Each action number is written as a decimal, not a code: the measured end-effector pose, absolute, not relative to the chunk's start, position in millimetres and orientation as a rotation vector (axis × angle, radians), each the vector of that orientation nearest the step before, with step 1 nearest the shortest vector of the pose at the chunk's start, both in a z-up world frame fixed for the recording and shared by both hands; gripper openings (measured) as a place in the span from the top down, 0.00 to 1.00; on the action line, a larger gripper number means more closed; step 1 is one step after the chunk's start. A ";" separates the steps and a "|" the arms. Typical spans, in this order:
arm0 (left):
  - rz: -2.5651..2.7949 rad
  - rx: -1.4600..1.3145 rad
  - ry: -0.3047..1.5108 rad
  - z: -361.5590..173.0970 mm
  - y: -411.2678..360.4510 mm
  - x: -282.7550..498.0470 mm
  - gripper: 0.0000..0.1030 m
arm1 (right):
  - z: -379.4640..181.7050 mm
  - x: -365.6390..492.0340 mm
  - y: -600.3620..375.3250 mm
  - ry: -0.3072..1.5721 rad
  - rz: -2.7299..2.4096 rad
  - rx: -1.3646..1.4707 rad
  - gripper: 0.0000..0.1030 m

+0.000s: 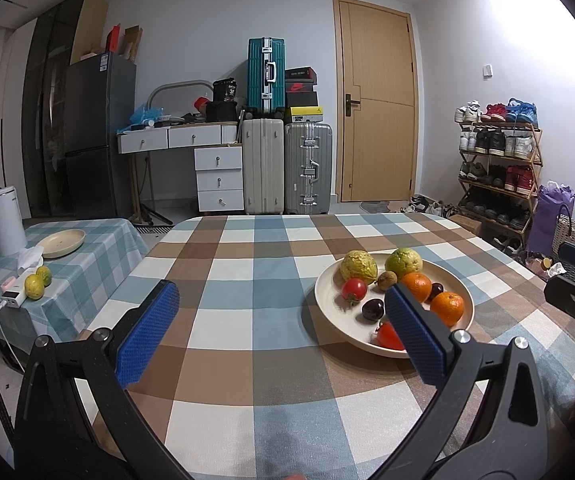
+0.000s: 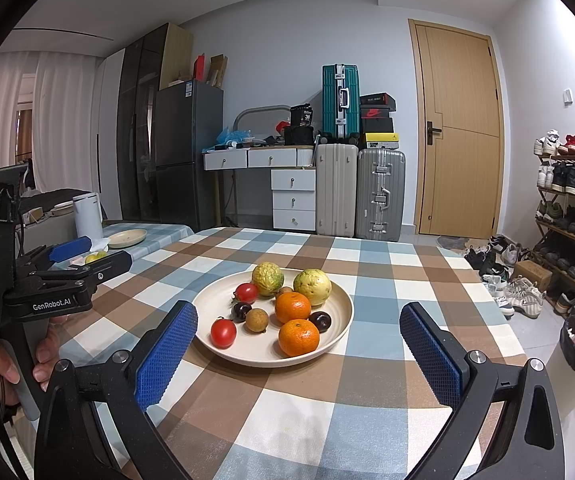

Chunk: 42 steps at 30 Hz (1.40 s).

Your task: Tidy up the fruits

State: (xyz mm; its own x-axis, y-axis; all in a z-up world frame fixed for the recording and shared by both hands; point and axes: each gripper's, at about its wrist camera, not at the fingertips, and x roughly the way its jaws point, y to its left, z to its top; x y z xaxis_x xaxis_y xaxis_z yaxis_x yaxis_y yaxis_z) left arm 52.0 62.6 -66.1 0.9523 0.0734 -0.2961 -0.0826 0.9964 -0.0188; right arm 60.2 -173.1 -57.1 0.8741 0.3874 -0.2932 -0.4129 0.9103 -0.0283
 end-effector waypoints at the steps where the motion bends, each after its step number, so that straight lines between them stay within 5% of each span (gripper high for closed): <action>1: 0.079 -0.031 0.299 -66.1 62.6 52.0 0.00 | -57.0 60.1 -173.1 0.287 0.418 -0.091 0.00; 42: 0.085 -0.031 0.294 -67.2 61.9 52.9 0.00 | -57.0 60.3 -173.4 0.287 0.419 -0.091 0.00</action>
State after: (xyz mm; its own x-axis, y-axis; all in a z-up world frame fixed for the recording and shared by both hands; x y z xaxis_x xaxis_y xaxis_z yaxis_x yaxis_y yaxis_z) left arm 52.9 61.9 -67.2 0.9535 0.0790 -0.2909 -0.0882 0.9959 -0.0185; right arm 60.3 -173.4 -57.0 0.8739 0.3877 -0.2931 -0.4132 0.9102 -0.0279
